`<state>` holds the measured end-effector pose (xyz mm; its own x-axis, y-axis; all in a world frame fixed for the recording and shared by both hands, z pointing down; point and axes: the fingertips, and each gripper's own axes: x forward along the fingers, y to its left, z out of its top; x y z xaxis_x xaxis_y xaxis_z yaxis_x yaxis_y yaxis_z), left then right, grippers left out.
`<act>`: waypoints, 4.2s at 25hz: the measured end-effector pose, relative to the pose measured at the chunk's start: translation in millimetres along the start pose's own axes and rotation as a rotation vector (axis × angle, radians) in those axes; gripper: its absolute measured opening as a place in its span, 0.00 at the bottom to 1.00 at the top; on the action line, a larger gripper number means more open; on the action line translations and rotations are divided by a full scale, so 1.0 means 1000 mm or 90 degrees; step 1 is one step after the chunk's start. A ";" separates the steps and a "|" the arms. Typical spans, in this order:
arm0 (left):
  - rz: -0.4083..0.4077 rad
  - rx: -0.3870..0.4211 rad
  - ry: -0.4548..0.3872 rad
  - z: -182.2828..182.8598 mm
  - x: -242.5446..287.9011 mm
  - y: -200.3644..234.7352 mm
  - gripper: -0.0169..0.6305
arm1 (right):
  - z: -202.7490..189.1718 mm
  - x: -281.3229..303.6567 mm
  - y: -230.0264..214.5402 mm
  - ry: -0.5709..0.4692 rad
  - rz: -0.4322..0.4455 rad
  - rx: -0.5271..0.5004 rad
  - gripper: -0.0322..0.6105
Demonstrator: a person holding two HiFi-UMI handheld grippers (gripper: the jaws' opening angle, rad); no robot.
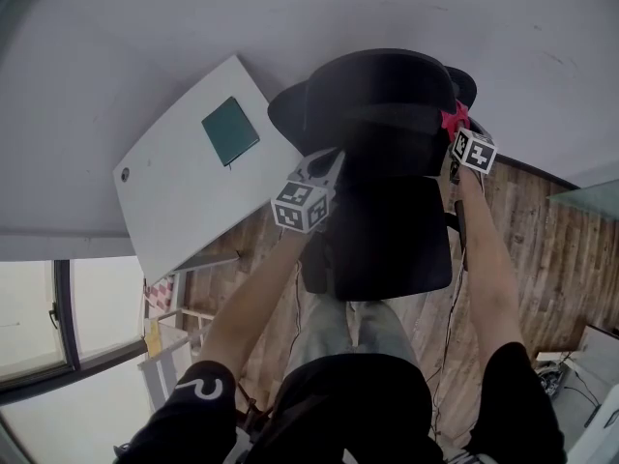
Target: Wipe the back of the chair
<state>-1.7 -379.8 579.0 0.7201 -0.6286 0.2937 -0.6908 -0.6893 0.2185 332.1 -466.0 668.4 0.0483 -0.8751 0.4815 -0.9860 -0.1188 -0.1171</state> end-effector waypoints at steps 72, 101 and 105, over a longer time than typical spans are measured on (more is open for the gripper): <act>-0.056 0.041 0.106 -0.073 0.039 0.000 0.06 | -0.101 -0.018 -0.052 0.077 -0.069 0.019 0.15; 0.114 -0.054 0.096 -0.116 -0.109 0.100 0.06 | -0.252 -0.008 0.363 0.230 0.384 -0.317 0.15; 0.116 -0.051 0.099 -0.117 -0.116 0.099 0.06 | -0.240 0.006 0.334 0.222 0.334 -0.290 0.15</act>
<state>-161.3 -333.6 675.4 0.5683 -0.6726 0.4740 -0.8161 -0.5343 0.2202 -34.8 -398.5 840.7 -0.4220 -0.5568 0.7154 -0.8380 0.5408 -0.0734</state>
